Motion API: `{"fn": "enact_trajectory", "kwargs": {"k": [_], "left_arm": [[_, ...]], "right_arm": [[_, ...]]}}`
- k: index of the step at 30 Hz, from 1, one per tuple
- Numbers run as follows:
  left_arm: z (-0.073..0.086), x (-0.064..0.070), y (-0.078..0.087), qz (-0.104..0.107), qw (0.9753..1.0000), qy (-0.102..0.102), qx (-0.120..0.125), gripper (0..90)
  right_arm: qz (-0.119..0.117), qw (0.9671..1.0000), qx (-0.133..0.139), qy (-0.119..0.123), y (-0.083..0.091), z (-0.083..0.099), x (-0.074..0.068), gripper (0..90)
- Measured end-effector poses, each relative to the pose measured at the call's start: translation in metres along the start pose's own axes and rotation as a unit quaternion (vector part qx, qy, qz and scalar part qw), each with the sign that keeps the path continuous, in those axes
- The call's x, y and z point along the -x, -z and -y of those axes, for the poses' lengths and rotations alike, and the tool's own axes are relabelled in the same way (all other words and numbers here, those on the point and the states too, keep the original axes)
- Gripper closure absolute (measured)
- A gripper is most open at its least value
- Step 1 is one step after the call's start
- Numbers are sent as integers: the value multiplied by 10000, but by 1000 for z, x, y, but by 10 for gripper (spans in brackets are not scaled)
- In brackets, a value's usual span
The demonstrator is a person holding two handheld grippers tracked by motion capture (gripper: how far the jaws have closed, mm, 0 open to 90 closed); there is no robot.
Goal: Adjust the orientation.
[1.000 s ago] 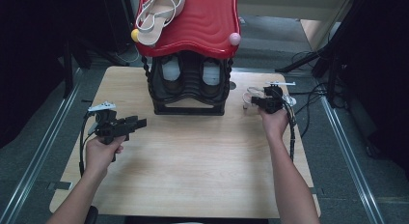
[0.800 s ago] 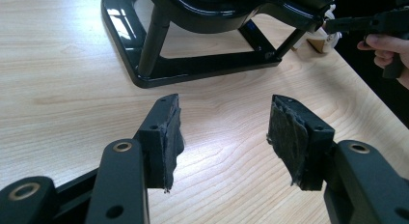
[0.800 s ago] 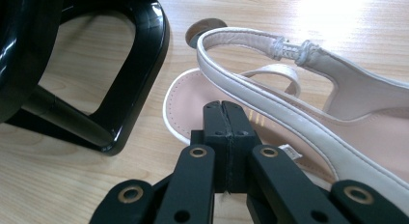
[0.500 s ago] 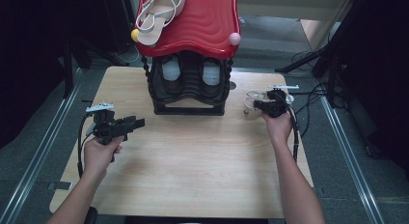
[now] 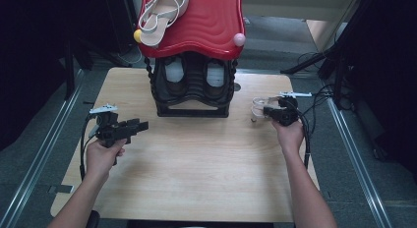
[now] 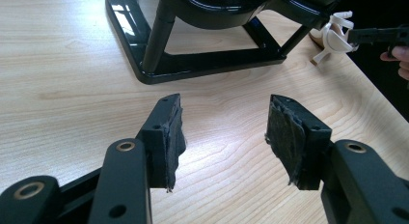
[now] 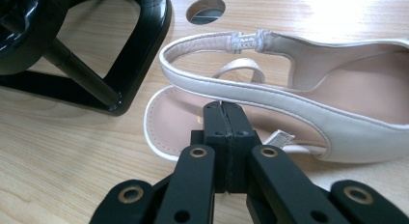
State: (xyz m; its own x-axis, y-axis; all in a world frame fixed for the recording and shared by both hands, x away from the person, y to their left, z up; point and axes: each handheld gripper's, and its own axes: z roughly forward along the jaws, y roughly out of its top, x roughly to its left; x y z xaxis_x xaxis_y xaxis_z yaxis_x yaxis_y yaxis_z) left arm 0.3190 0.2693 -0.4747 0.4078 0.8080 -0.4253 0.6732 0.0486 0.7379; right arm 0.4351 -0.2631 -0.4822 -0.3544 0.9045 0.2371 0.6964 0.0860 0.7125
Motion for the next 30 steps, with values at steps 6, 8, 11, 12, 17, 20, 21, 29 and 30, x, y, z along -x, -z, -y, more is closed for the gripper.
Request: {"fn": "enact_trajectory", "kwargs": {"k": [6,8,11,12,17,20,21,29,30], "left_arm": [[0,0,-1,-19,10000,-12,-19,476],[0,0,-1,-13,10000,-6,-26,474],[0,1,-1,1,10000,-16,-29,472],[0,1,-1,10,10000,-6,-32,470],[0,0,-2,23,10000,-15,-63,468],[0,0,-3,22,10000,-20,-82,466],[0,1,-3,18,10000,-25,-87,467],[0,1,-2,22,10000,-44,-84,466],[0,1,-2,15,9999,-49,-91,466]], "right_arm": [[44,10000,-5,-49,9,7,4,900],[45,10000,-18,-86,12,10,7,900],[132,9998,-48,-105,17,12,10,900],[182,9998,-45,-115,19,13,11,900],[190,9996,-76,-214,24,15,14,900],[102,9998,-82,-126,25,13,6,900],[62,9999,-75,-91,24,12,2,900],[-210,9997,-97,39,12,6,-27,900],[-235,9997,-77,78,12,5,-32,900]]}}
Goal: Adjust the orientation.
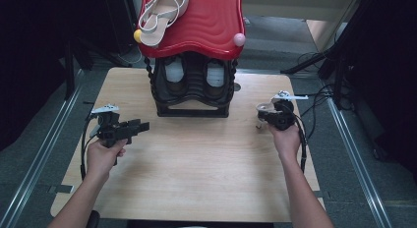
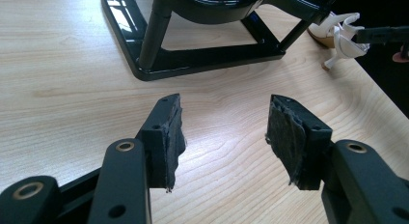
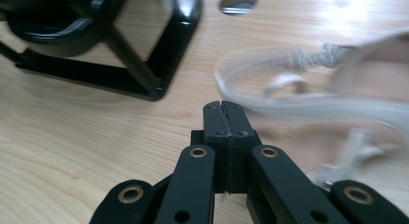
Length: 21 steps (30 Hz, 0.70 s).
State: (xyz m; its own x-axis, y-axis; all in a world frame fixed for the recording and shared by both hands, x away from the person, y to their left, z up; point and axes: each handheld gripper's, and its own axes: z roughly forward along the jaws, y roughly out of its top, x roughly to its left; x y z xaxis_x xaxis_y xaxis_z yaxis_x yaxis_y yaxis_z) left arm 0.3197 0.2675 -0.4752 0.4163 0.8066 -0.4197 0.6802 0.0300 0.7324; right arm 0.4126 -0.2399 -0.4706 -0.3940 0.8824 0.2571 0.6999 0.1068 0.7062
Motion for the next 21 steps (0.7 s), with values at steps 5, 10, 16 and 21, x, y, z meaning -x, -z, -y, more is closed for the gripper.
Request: {"fn": "enact_trajectory", "kwargs": {"k": [5,10,16,21], "left_arm": [[0,-1,0,3,10000,-8,-29,466],[0,-1,0,-5,10000,-10,-31,466],[0,-2,0,12,10000,34,-18,461],[0,-2,0,31,10000,39,-26,460]], "right_arm": [[55,9998,31,197,-8,-3,-13,900],[-28,10000,-50,22,-24,-2,-7,900],[34,9999,-109,67,-18,2,-5,900],[26,9999,-140,-68,-6,10,1,900]]}}
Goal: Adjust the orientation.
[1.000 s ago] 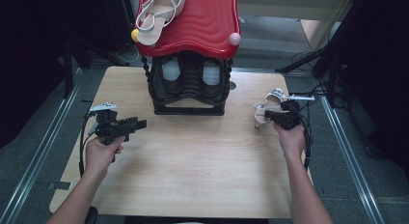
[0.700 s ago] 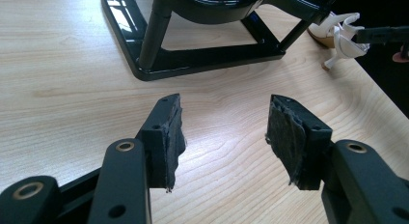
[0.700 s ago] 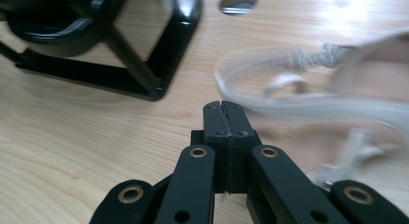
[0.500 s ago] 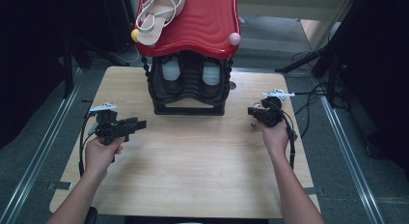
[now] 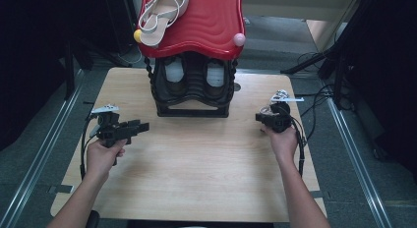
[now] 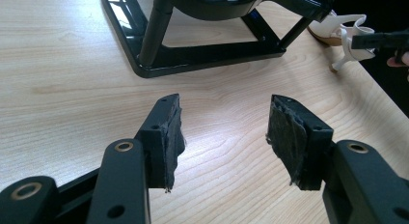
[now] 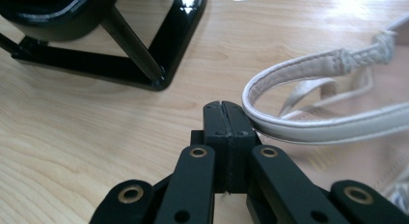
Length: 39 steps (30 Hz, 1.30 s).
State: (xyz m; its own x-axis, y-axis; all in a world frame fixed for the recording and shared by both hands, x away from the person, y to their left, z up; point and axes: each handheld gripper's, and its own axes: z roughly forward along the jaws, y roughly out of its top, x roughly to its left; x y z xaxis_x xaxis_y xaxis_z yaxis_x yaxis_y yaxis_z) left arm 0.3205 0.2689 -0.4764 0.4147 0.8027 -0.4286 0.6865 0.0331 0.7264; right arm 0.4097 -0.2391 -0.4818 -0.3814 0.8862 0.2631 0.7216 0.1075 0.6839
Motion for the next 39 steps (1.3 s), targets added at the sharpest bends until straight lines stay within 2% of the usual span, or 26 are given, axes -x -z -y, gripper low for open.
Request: {"fn": "enact_trajectory", "kwargs": {"k": [13,16,19,22,25,29,35,39], "left_arm": [[-2,-2,-3,72,9999,78,30,458],[-3,-2,-4,61,10000,15,-4,458],[-4,-1,-7,91,9999,38,-23,457],[-5,0,-9,107,9999,14,-55,456],[-6,0,-10,116,9999,-15,-74,456],[-6,0,-11,121,9999,-1,-101,455],[-5,0,-11,110,9999,-26,-118,453],[-4,0,-9,109,9998,-53,-154,453]], "right_arm": [[115,9998,31,-169,25,18,16,900],[147,9996,64,-212,31,20,20,900],[140,9996,113,-218,36,22,23,900],[225,9995,128,-198,39,23,26,900],[189,9994,148,-244,40,24,28,900],[104,9996,168,-186,41,22,25,900],[-18,9993,364,-113,48,14,16,884],[-19,9991,417,-30,49,9,13,874]]}}
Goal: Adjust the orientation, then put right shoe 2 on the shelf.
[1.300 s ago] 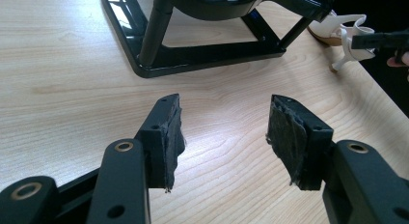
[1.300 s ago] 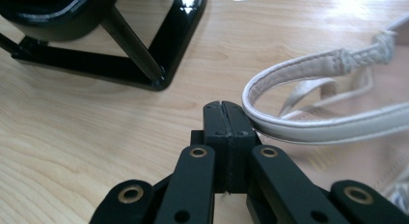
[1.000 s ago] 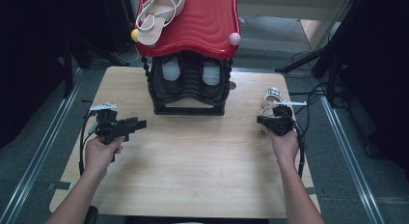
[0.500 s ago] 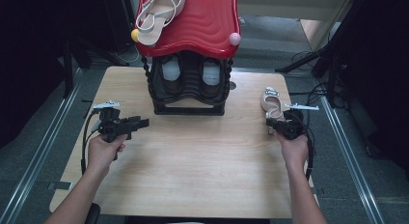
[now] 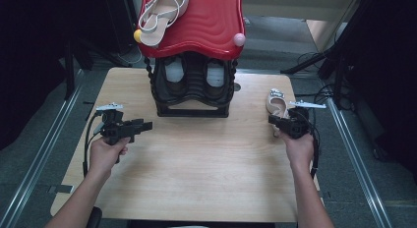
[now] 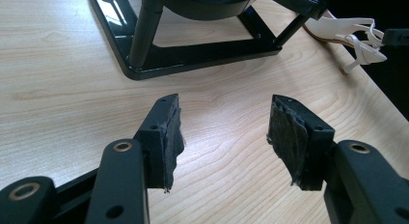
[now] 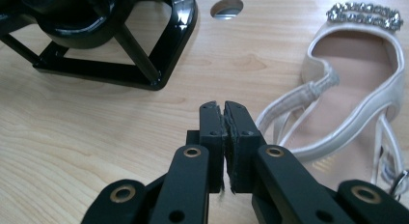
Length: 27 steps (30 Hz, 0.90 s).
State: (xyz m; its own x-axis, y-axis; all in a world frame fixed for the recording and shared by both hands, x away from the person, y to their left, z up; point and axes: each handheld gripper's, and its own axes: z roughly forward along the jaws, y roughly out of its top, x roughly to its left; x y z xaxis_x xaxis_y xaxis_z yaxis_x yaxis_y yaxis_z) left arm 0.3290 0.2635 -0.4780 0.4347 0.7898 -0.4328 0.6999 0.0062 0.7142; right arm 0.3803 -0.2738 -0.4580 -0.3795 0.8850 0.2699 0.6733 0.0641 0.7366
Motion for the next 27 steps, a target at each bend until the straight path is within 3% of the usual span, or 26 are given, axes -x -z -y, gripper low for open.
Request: {"fn": "enact_trajectory", "kwargs": {"k": [11,18,27], "left_arm": [[6,-1,4,-64,10000,44,-29,450],[11,-5,12,-135,9998,140,26,447],[18,-5,20,-246,9996,149,38,446]], "right_arm": [[30,9998,160,89,-5,-16,8,820],[271,9992,190,205,-12,-28,14,756],[408,9989,243,27,-19,-35,29,710]]}}
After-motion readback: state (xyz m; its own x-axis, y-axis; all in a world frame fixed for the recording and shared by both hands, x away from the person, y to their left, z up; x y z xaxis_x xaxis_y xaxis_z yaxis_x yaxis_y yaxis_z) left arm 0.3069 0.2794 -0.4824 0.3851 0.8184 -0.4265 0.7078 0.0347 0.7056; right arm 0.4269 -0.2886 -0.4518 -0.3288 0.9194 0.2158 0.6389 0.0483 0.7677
